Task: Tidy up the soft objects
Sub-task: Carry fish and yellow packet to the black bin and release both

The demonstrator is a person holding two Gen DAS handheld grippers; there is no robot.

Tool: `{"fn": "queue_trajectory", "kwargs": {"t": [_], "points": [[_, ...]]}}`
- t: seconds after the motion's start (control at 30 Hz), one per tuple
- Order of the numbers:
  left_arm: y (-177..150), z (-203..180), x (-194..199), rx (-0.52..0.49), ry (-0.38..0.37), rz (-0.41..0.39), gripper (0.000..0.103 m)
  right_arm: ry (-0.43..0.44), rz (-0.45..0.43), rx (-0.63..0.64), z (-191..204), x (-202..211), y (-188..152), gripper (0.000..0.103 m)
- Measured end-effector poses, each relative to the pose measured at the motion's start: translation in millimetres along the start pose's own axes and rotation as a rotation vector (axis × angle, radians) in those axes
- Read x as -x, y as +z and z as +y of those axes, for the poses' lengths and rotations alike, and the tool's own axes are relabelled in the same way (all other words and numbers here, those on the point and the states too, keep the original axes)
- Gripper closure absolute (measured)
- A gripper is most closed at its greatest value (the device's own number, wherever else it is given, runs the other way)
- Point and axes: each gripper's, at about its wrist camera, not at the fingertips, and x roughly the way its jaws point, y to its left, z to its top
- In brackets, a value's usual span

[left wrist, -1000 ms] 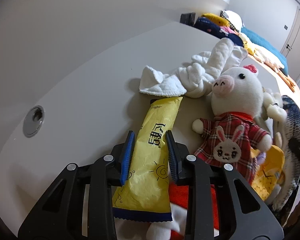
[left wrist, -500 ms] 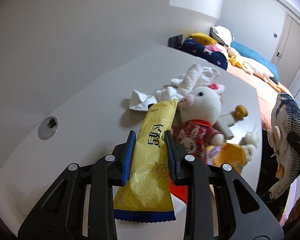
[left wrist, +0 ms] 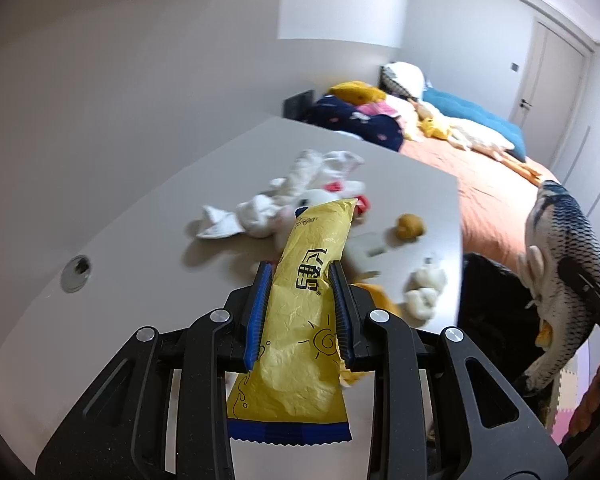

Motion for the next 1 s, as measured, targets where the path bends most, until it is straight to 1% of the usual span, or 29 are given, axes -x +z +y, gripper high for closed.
{"fn": "queue_trajectory", "kwargs": {"t": [0.27,0.57,0.77,0.97,1.0], "points": [[-7,-58,-4,-0.055,-0.096,0.013,0.074,-0.051,-0.01,-0.012,-26,19,-4,0.074],[-16,-128,-14,-0.139,-0.215,0.042,0.074,-0.141,-0.023,-0.044,-66,40,-6,0.073],[-24,-167,-25,-0.191,-0.278,0.076,0.074,-0.203,-0.031,-0.075,-95,55,-9,0.072],[-32,-200,-31,-0.244,-0.327,0.105,0.074,-0.253,-0.029,-0.109,-119,64,-13,0.072],[-34,-204,-33,-0.251,-0.333,0.111,0.074,-0.26,-0.028,-0.116,-123,65,-14,0.071]]}}
